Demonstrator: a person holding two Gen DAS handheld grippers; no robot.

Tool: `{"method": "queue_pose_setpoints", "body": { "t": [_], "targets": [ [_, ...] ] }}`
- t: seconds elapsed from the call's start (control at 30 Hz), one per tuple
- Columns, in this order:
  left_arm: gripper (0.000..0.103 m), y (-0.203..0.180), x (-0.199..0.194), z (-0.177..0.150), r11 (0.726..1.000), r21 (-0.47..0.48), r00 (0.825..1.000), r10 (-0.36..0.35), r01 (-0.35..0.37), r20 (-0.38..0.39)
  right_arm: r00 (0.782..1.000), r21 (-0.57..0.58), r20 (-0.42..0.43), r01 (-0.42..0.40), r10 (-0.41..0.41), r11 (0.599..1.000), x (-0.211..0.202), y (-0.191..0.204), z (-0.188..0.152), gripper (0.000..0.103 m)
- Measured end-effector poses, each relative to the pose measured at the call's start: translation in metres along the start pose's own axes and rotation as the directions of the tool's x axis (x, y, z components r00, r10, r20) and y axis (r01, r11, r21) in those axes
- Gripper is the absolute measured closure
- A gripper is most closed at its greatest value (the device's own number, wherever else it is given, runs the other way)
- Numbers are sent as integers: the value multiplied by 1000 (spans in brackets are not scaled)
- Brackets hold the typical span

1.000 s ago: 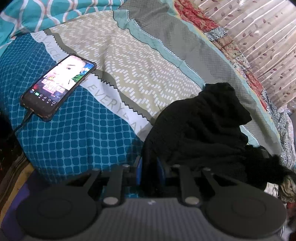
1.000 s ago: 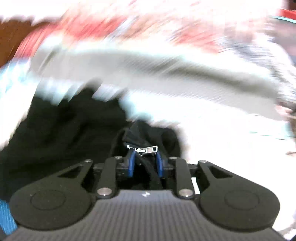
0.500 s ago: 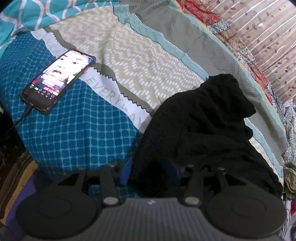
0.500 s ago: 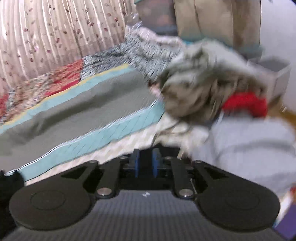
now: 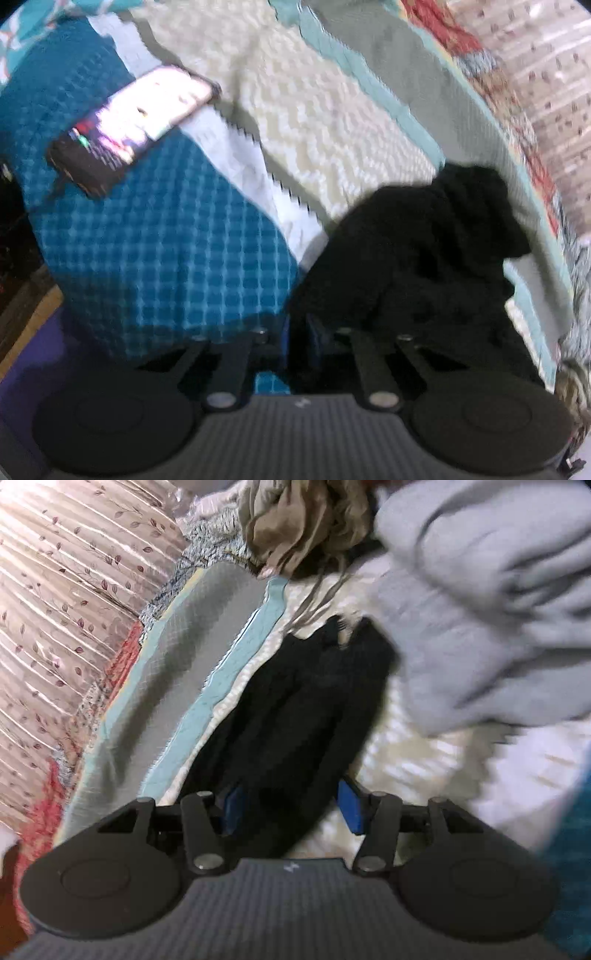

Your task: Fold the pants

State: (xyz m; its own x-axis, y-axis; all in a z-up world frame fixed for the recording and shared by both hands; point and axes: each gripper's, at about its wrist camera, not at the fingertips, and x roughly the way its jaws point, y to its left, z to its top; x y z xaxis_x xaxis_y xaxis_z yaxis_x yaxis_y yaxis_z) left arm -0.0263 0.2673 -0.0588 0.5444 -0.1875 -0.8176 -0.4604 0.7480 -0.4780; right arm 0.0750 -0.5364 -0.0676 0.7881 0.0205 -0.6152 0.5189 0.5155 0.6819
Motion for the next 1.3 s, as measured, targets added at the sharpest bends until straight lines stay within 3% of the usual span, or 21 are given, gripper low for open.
{"method": "queue_pose_setpoints", "body": {
  "t": [0.03,0.1,0.17,0.27,0.37,0.47,0.5,0.57,0.63,0.67,0.73,0.83,0.93,0.97,1.03,1.07,1.1,1.13,1.17,1.23,1.3],
  "targets": [
    [93,1,-8,6,1000,-2,1000,-2,2,24,999,-6,-32,27,-28,1000,2,8,2,94],
    [94,4,-25,19,999,-21,997,-40,41,60,998,-30,-11,60,-61,998,-7,23,7,94],
    [95,7,-41,33,996,-29,993,-85,88,79,996,-85,81,48,-41,995,-39,41,15,94],
    [95,3,-57,47,995,9,991,-101,101,91,982,-133,191,39,-13,990,-97,54,26,94],
    [101,3,-65,51,996,63,993,-63,56,101,968,-195,248,101,-51,976,-142,53,28,94],
    [101,10,-67,43,986,137,985,68,-90,160,955,-238,263,202,-137,950,-154,36,18,93],
    [101,14,-64,39,983,149,985,89,-111,146,950,-254,256,242,-177,936,-150,28,12,93],
    [99,29,-53,30,985,135,991,96,-108,89,941,-254,209,315,-266,915,-140,3,-3,84],
    [99,39,-51,26,989,114,993,81,-91,89,899,-227,173,435,-403,872,-130,-18,-17,46],
    [99,40,-52,26,991,109,992,68,-80,106,880,-183,180,469,-439,864,-133,-32,-25,43],
    [97,34,-53,29,988,137,989,46,-65,139,878,-64,179,461,-444,885,-144,-52,-37,44],
    [88,1,-40,40,964,257,984,19,-65,178,837,17,285,482,-466,876,-161,-47,-43,53],
    [63,-53,-13,55,909,411,973,-28,-71,231,831,-76,397,453,-390,888,-172,-9,-49,53],
    [57,-73,-3,59,884,463,968,-54,-69,247,841,-118,417,426,-345,897,-174,5,-50,53],
    [52,-111,18,60,826,562,961,-112,-51,251,901,-236,377,317,-214,919,-168,38,-49,53],
    [43,-132,30,59,781,623,959,-145,-39,242,931,-295,329,262,-160,919,-159,56,-48,53],
    [37,-153,44,56,721,692,956,-173,-41,237,955,-354,276,204,-106,913,-147,75,-46,53],
    [23,-171,59,51,659,749,951,-187,-63,245,972,-401,225,148,-60,904,-136,94,-48,53],
    [18,-184,73,47,617,783,948,-190,-87,255,987,-446,163,84,-11,891,-124,113,-56,53],
    [18,-202,105,43,564,824,960,-192,-62,203,997,-524,10,-56,72,850,-90,159,-65,53],
    [38,-211,135,42,551,834,977,-168,-14,128,987,-584,-121,-157,106,797,-49,207,-81,52]
  ]
}}
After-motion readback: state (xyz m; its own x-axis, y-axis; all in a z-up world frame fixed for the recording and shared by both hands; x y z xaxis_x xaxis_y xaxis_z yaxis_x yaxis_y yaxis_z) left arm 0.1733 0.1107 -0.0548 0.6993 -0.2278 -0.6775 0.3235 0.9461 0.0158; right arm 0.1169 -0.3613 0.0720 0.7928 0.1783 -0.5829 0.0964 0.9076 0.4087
